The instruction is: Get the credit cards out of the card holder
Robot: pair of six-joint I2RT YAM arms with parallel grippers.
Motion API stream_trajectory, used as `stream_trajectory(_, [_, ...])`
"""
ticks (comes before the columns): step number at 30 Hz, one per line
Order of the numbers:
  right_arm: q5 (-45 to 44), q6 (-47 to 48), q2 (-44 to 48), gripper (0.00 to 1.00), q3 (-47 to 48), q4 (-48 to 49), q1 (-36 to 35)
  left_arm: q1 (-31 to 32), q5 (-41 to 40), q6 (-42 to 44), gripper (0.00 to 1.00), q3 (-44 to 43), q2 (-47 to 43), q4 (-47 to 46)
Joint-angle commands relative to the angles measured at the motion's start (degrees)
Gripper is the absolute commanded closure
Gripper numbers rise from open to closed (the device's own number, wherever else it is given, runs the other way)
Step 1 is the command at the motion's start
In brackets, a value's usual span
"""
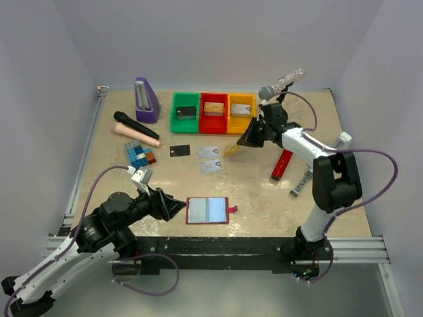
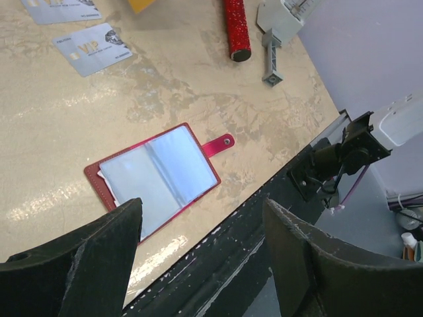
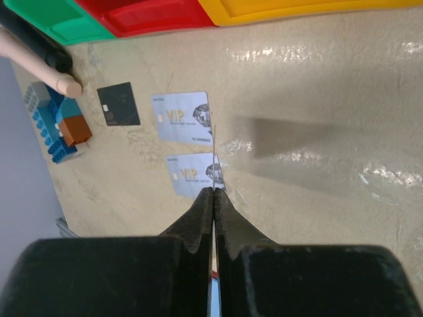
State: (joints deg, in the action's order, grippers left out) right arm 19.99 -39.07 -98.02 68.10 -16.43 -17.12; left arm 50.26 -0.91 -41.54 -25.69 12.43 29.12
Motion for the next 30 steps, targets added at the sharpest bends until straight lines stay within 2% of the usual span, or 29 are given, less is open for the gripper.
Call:
stream_trajectory(1, [-0.6, -0.6, -4.2, 1.00, 4.6, 0.4, 0.3, -0.3, -0.9, -0.8, 0.23, 0.6, -0.7, 0.7])
stream_trajectory(12, [-1.9, 1.3, -7.7, 1.00, 7.6, -2.5, 0.4, -0.3, 0.3, 0.1, 0.23, 1.1, 4.2, -2.6])
stream_trajectory(23, [-2.8, 3.3, -7.9, 1.00, 6.6, -3.8, 0.8, -0.3, 0.6, 0.0, 0.23, 1.8, 4.9, -3.3])
stream_trajectory(27, [-2.7, 3.4, -7.5, 0.91, 6.8, -4.2, 0.9, -0.3, 0.6, -0.1, 0.23, 1.8, 5.2, -3.4])
stream_trajectory(30, [-2.6, 3.5, -7.2, 0.89, 6.8, -4.2, 0.9, -0.3, 0.6, -0.4, 0.23, 2.0, 5.3, -3.5])
